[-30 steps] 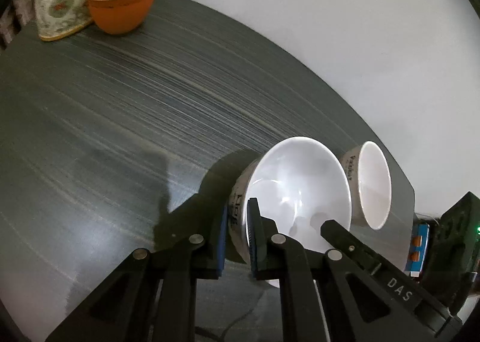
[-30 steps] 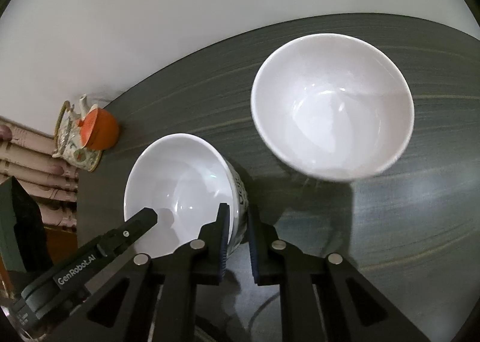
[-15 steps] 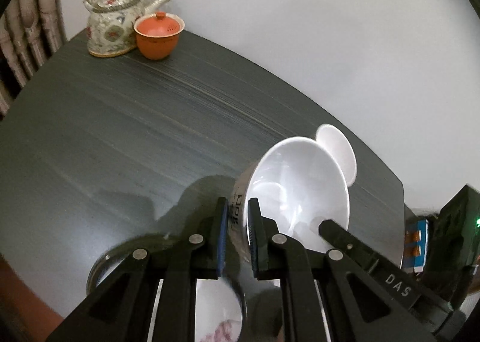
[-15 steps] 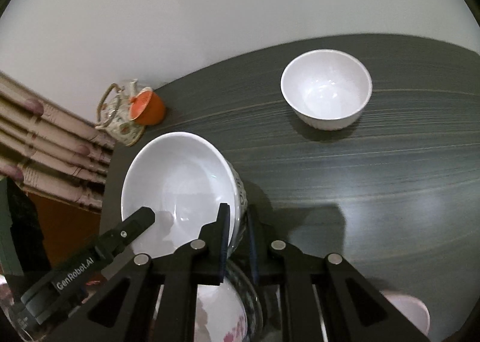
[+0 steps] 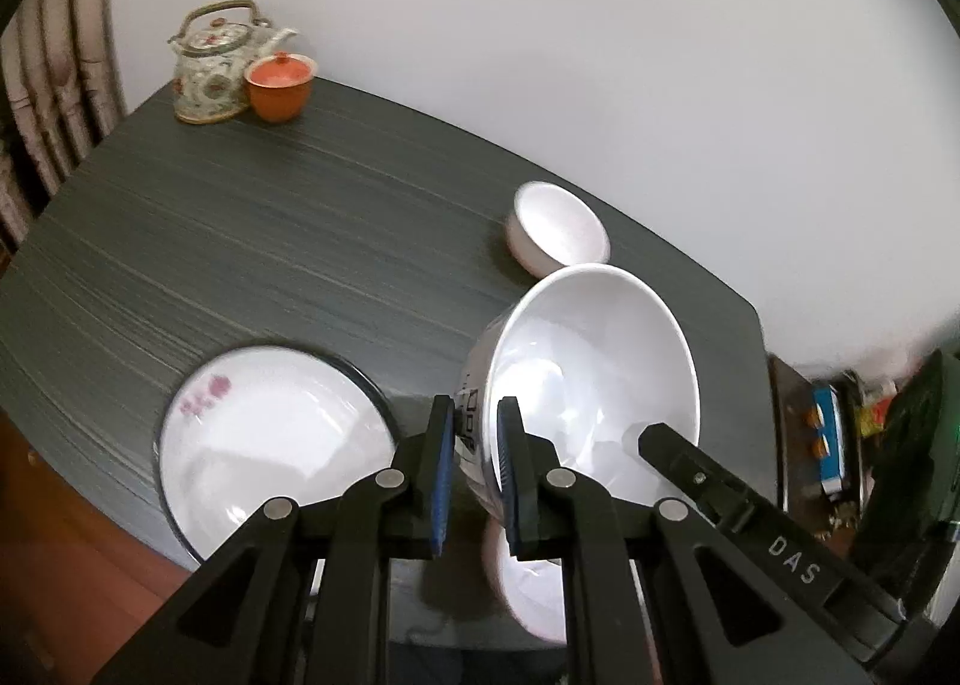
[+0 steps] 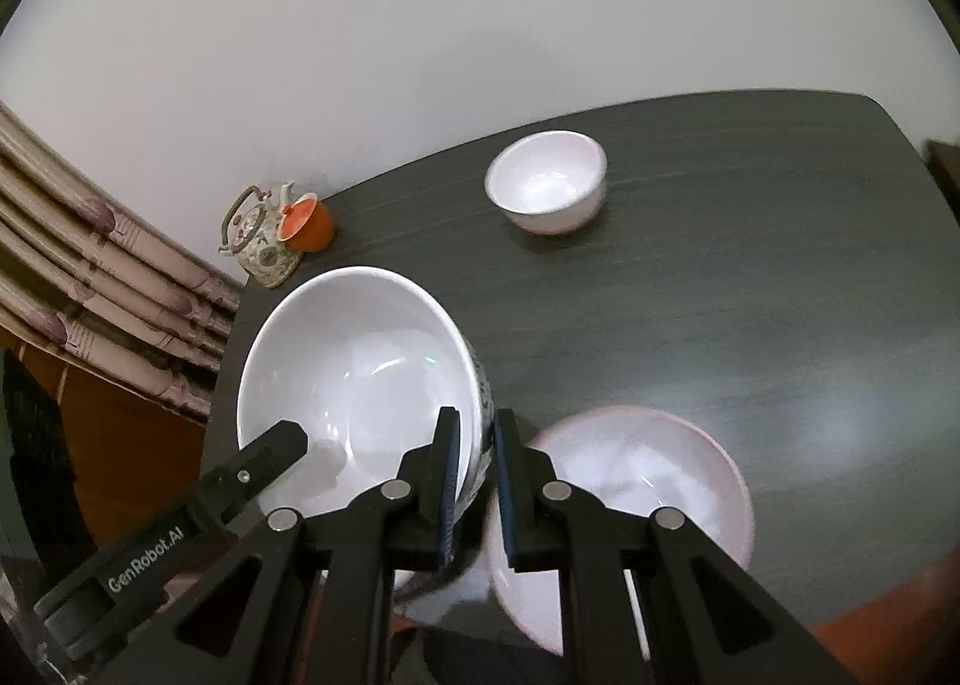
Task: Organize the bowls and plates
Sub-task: 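Lift the blue-patterned white bowl with the left tool toward the pink bowl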
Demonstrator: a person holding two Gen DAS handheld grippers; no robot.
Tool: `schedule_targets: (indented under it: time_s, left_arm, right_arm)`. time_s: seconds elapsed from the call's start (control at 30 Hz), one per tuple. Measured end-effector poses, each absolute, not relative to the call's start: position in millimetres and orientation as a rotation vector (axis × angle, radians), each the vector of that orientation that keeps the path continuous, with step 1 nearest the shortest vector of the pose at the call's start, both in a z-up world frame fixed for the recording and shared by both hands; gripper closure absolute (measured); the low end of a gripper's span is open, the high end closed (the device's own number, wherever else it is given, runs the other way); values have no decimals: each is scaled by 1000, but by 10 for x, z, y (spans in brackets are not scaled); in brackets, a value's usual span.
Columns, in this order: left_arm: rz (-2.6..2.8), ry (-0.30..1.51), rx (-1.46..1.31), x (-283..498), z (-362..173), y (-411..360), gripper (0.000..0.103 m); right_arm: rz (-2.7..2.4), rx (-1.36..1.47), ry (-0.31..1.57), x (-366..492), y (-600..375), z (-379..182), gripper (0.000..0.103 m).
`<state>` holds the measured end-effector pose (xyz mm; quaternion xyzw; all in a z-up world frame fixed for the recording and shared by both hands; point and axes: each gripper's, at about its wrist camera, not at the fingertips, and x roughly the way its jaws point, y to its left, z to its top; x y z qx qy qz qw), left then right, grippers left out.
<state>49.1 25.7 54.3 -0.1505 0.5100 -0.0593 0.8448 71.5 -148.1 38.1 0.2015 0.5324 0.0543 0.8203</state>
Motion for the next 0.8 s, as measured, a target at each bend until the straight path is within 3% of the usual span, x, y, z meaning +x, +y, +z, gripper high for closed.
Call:
schedule_targets:
  time_s: [0.8]
  left_arm:
    - [-196, 1307, -192, 156, -222, -503, 92]
  right_arm:
    - [-43, 436, 1238, 150, -2098, -273, 91]
